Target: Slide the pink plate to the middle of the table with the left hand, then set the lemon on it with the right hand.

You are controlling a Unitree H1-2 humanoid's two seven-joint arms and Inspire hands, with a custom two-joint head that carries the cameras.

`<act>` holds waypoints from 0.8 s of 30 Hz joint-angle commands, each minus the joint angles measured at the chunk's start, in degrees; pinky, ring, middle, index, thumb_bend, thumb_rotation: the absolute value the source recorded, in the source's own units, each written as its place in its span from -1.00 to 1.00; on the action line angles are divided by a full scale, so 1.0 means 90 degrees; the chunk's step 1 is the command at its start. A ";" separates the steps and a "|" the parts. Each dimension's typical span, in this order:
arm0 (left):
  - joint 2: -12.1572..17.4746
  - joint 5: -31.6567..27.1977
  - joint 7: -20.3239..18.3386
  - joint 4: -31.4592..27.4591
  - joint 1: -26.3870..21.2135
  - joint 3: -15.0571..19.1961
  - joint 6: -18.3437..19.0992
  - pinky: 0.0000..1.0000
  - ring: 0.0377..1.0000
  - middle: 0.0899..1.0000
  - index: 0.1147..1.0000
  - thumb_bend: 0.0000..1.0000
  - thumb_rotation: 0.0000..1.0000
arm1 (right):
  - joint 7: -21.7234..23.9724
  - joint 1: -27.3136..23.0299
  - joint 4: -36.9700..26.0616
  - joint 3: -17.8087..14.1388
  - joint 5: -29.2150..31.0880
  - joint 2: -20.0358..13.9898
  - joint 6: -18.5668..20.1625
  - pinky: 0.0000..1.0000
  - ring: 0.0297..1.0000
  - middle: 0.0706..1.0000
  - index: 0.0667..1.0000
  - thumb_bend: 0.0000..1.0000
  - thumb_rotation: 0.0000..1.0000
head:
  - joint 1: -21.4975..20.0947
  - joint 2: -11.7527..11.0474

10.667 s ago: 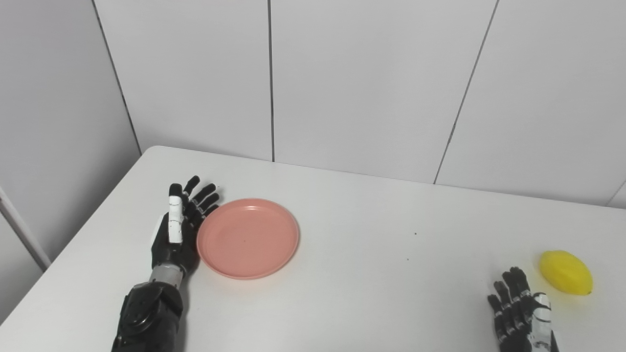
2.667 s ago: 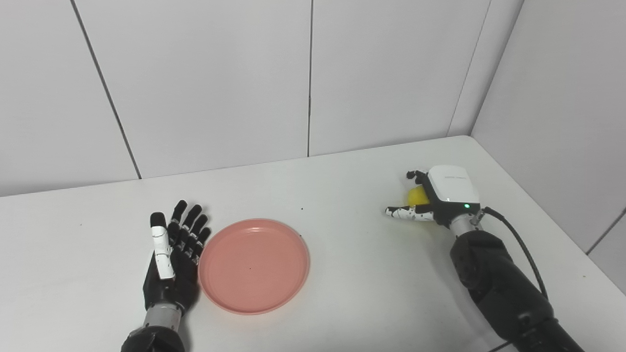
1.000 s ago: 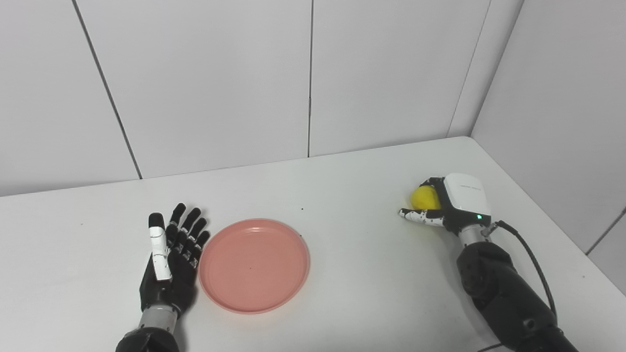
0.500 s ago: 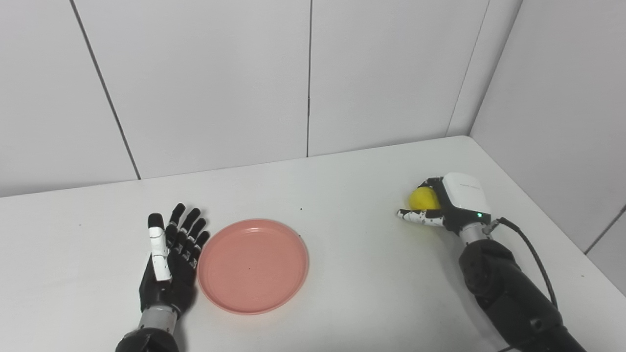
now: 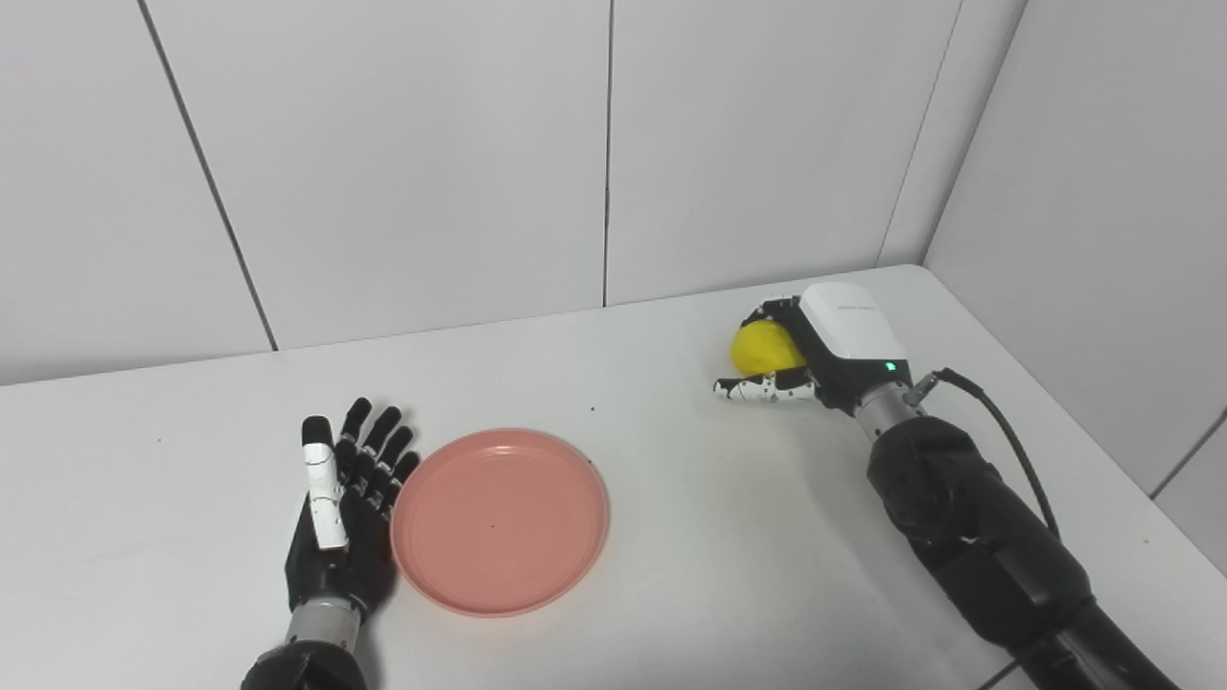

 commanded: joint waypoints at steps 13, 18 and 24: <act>-0.0452 0.0301 0.0363 0.0044 0.0280 -0.0327 0.0088 0.77 0.79 0.78 0.83 0.61 0.77 | 0.0506 -0.0870 -0.0714 0.0293 -0.0204 0.0191 -0.0554 -0.73 -0.68 -0.58 -0.33 -0.11 -0.19 | 0.0872 -0.0017; -0.0518 0.0354 0.0462 0.0108 0.0259 -0.0371 0.0027 0.76 0.78 0.77 0.82 0.60 0.76 | 0.0515 -0.1012 -0.0729 0.0386 -0.0026 0.0534 -0.0750 -0.76 -0.71 -0.62 -0.33 -0.14 -0.30 | 0.0957 -0.0041; -0.0554 0.0307 0.0532 0.0112 0.0246 -0.0412 0.0000 0.81 0.80 0.78 0.83 0.56 0.76 | 0.0741 -0.1145 -0.0763 0.0548 -0.0031 0.0843 -0.0872 -0.72 -0.66 -0.55 -0.37 -0.17 -0.04 | 0.1045 -0.0052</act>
